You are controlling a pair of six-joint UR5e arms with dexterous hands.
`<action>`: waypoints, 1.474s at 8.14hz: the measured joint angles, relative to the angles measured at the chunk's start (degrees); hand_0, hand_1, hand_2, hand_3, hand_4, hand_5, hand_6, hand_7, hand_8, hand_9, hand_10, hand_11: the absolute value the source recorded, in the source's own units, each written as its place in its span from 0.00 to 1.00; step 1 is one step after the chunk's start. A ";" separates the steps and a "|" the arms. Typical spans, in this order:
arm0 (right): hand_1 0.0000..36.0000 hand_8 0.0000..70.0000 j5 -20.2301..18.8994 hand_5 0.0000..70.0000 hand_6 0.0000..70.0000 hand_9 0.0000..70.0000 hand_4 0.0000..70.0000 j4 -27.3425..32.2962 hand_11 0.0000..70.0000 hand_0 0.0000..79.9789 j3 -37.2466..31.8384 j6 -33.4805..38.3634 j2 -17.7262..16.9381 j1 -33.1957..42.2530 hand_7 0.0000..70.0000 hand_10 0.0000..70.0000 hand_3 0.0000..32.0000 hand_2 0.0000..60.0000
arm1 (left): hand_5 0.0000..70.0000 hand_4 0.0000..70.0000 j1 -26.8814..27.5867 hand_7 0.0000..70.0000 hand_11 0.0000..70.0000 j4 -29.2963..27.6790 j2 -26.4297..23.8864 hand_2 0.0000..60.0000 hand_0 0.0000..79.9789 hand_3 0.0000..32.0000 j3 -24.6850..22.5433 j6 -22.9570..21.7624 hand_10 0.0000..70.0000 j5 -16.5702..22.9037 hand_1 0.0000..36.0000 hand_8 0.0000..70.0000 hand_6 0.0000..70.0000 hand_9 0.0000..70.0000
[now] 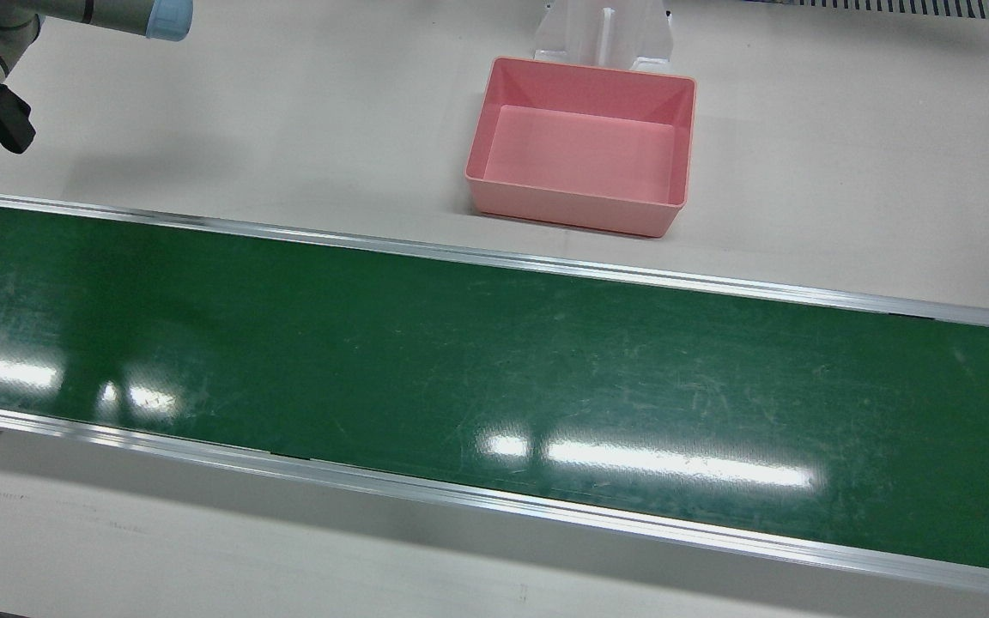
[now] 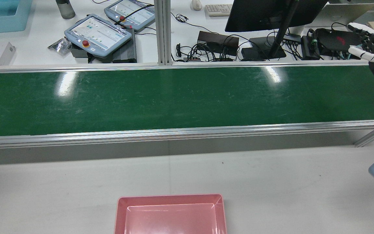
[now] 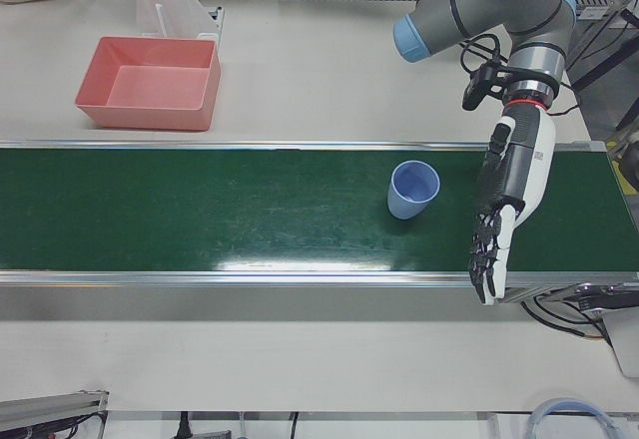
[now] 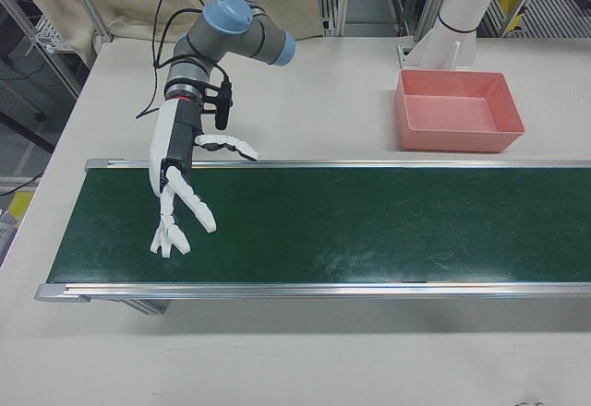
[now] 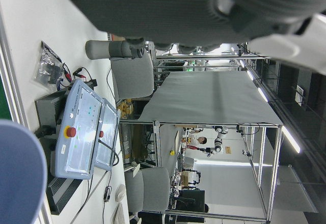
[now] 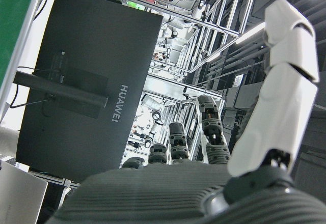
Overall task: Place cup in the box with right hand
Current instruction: 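Lower the open right hand toward the belt as the blue cup approaches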
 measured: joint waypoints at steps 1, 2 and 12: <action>0.41 0.03 -0.10 0.05 0.08 0.11 0.15 -0.07 0.01 0.58 0.66 -0.07 0.50 0.21 0.31 0.00 0.00 0.26 | 0.00 0.00 0.00 0.00 0.00 -0.01 0.00 0.00 0.00 0.00 0.00 0.00 0.00 -0.04 0.00 0.00 0.00 0.00; 0.42 0.03 -0.30 0.05 0.08 0.11 0.15 -0.10 0.00 0.58 1.23 -0.13 0.69 0.39 0.31 0.00 0.00 0.28 | 0.00 0.00 0.00 0.00 0.00 0.01 0.00 0.00 0.00 0.00 -0.02 0.00 0.00 -0.05 0.00 0.00 0.00 0.00; 0.32 0.03 -0.54 0.04 0.07 0.10 0.12 -0.03 0.01 0.57 -0.20 0.15 2.41 -5.51 0.24 0.00 0.00 0.12 | 0.00 0.00 0.00 0.00 0.00 -0.02 0.00 0.00 0.00 0.00 0.16 0.00 0.00 -0.05 0.00 0.00 0.00 0.00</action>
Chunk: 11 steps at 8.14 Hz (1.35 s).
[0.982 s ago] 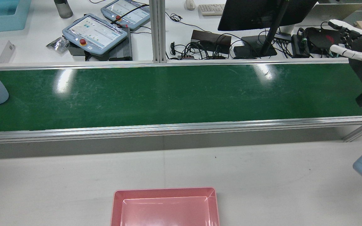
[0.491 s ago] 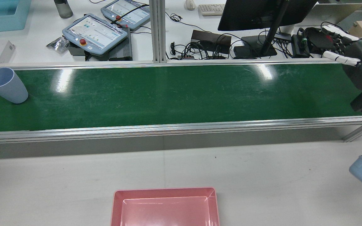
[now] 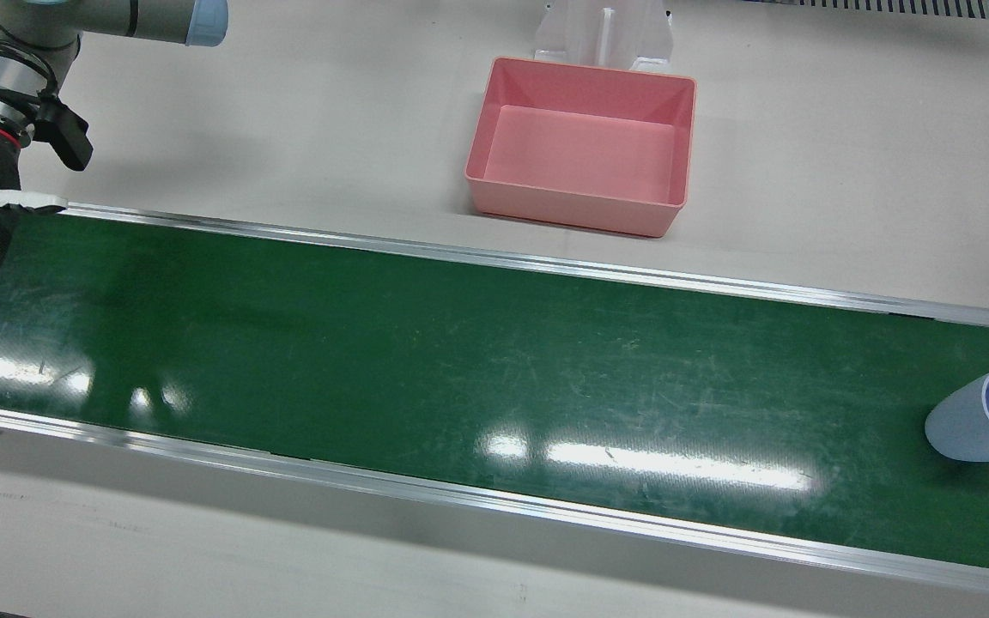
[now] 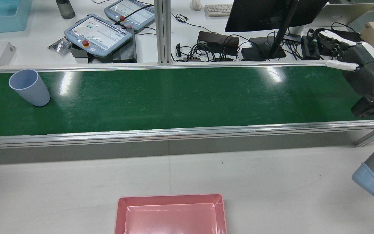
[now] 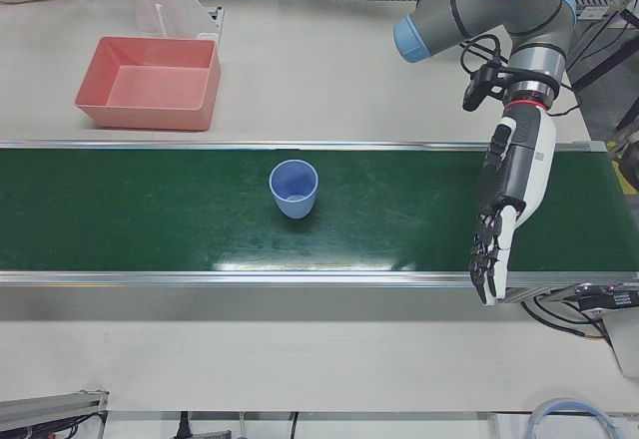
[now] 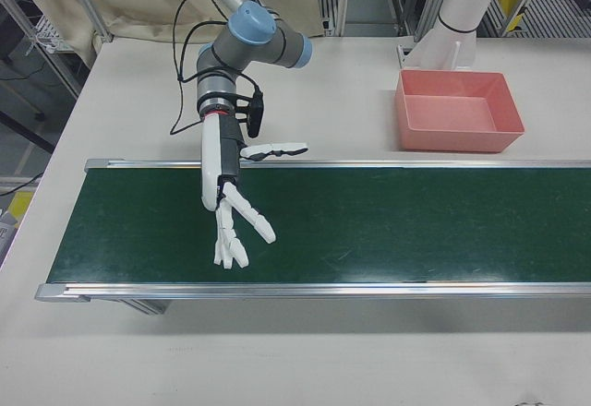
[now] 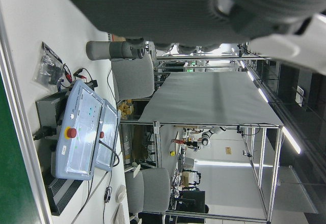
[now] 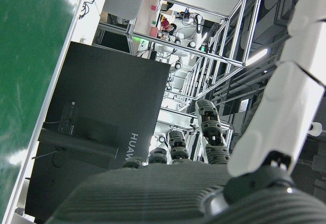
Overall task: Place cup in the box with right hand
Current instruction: 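Lower the open right hand toward the belt as the blue cup approaches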
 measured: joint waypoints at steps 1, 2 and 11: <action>0.31 0.02 -0.06 0.04 0.07 0.10 0.13 0.00 0.01 0.56 0.14 0.03 0.19 -0.11 0.25 0.00 0.00 0.13 | 0.00 0.00 0.00 0.00 0.00 0.00 0.00 0.00 0.00 0.00 0.01 0.00 0.00 0.02 0.00 0.00 0.00 0.00; 0.31 0.02 -0.10 0.04 0.07 0.10 0.13 0.00 0.00 0.56 0.26 0.09 0.27 -0.22 0.26 0.00 0.00 0.14 | 0.00 0.00 0.00 0.00 0.00 0.00 0.00 0.00 0.00 0.00 0.02 0.00 0.00 0.05 0.00 0.00 0.00 0.00; 0.31 0.03 0.08 0.03 0.08 0.11 0.14 0.08 0.01 0.55 -1.74 0.29 1.36 -2.98 0.29 0.00 0.00 0.17 | 0.00 0.00 0.00 0.00 0.00 0.00 0.00 0.00 0.00 0.00 -0.06 0.00 0.00 0.06 0.00 0.00 0.00 0.00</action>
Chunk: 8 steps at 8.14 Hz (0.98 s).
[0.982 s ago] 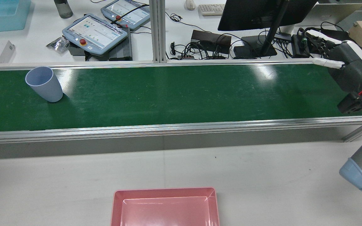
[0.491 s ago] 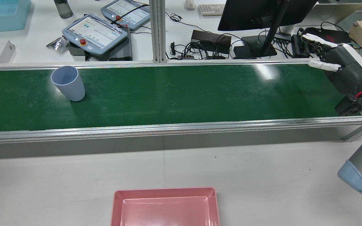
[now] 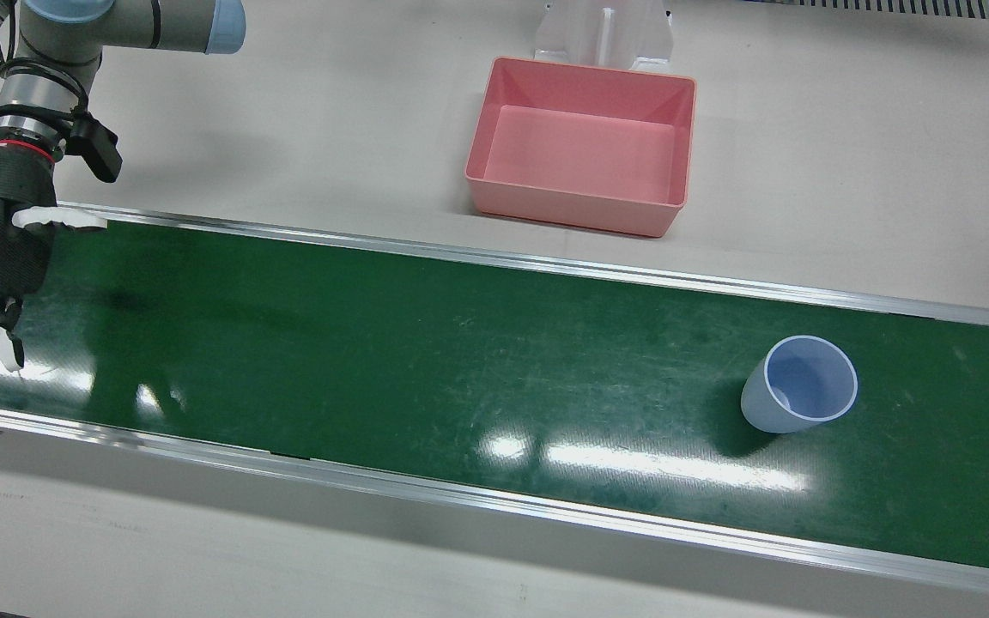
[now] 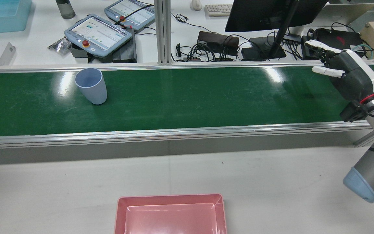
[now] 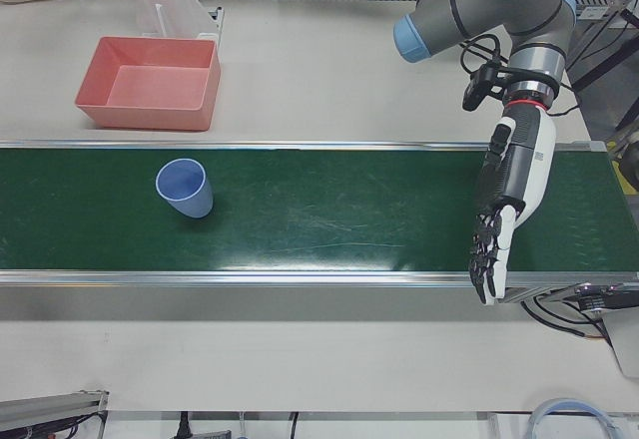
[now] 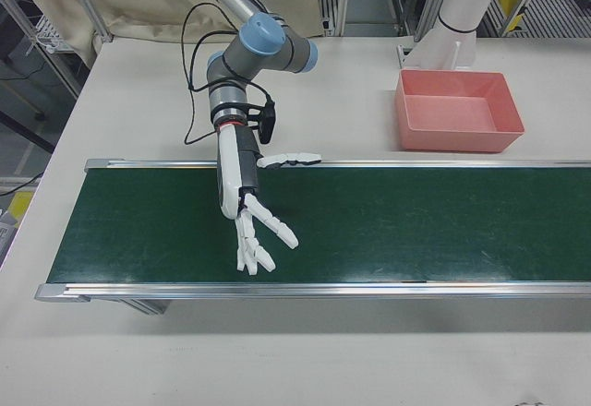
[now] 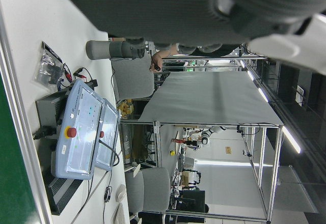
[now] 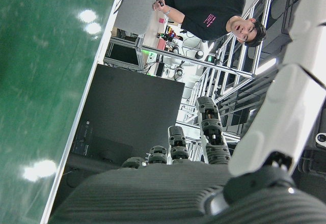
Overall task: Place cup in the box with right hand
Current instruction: 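Lower the open right hand toward the belt as the blue cup approaches, then move the open right hand along the belt toward the oncoming blue cup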
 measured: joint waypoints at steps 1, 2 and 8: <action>0.31 0.03 0.08 0.03 0.07 0.11 0.13 0.01 0.01 0.55 -0.77 0.03 0.89 -0.34 0.28 0.00 0.00 0.17 | 0.00 0.00 0.00 0.00 0.00 0.00 0.00 0.00 0.00 0.00 0.00 0.00 0.00 -0.02 0.00 0.00 0.00 0.00; 0.31 0.02 0.15 0.03 0.07 0.11 0.14 0.01 0.00 0.55 -1.19 0.05 1.45 -0.66 0.28 0.00 0.00 0.17 | 0.00 0.00 0.00 0.00 0.00 0.00 0.00 0.00 0.00 0.00 0.00 0.00 0.00 -0.05 0.00 0.00 0.00 0.00; 0.32 0.03 0.25 0.04 0.07 0.11 0.12 0.01 0.00 0.55 -1.42 0.17 2.04 -1.71 0.28 0.00 0.00 0.19 | 0.00 0.00 0.00 0.00 0.00 0.00 0.00 0.00 0.00 0.00 0.00 0.00 0.00 -0.02 0.00 0.00 0.00 0.00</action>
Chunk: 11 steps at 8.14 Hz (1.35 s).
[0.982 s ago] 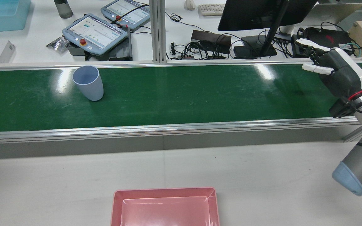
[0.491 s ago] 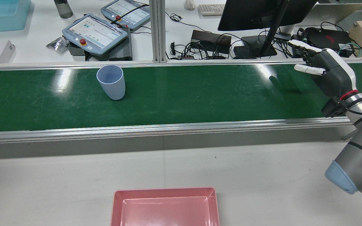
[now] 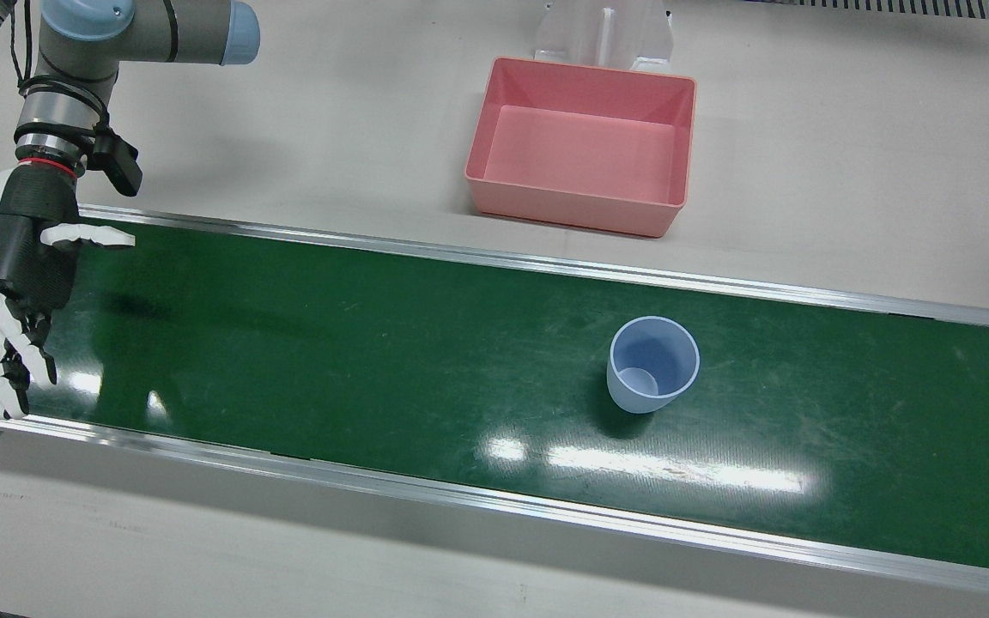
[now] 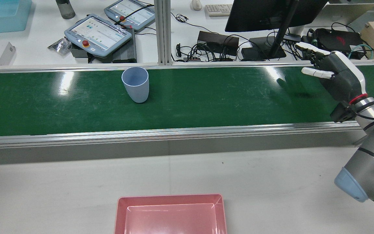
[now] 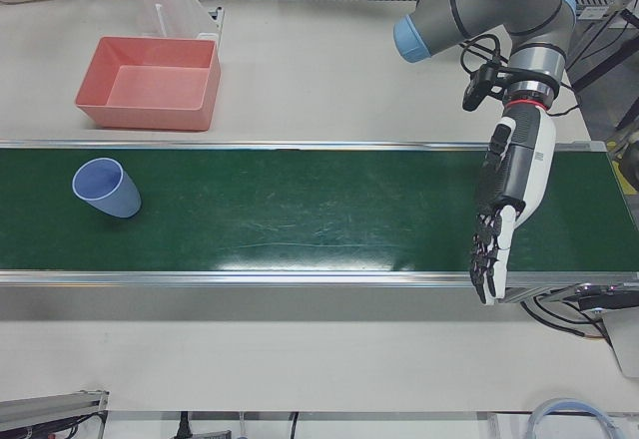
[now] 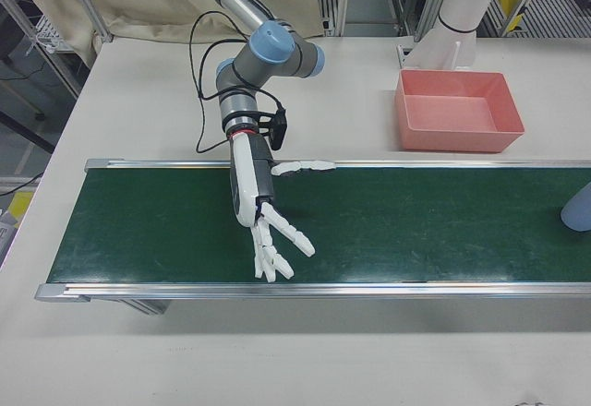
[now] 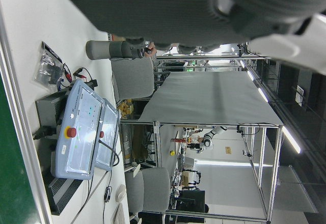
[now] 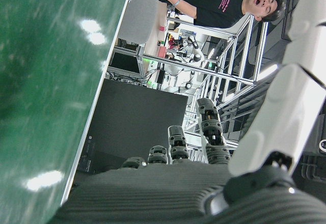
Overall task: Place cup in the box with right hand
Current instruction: 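Move the open right hand along the belt toward the oncoming blue cup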
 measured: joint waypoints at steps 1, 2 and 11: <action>0.33 0.03 0.06 0.04 0.07 0.11 0.12 0.00 0.00 0.55 0.01 0.03 0.10 -0.40 0.28 0.00 0.00 0.19 | 0.00 0.00 0.00 0.00 0.00 0.00 0.00 0.00 0.00 0.00 0.00 0.00 0.00 0.02 0.00 0.00 0.00 0.00; 0.33 0.03 0.11 0.04 0.07 0.11 0.12 0.00 0.00 0.56 0.04 0.05 0.22 -0.76 0.28 0.00 0.00 0.19 | 0.00 0.00 0.00 0.00 0.00 0.00 0.00 0.00 0.00 0.00 0.00 0.00 0.00 0.03 0.00 0.00 0.00 0.00; 0.36 0.02 0.23 0.04 0.07 0.10 0.09 0.05 0.00 0.57 1.12 0.27 0.78 -3.88 0.27 0.00 0.00 0.21 | 0.00 0.00 0.00 0.00 0.00 0.00 0.00 0.00 0.00 0.00 -0.02 0.00 0.00 -0.03 0.00 0.00 0.00 0.00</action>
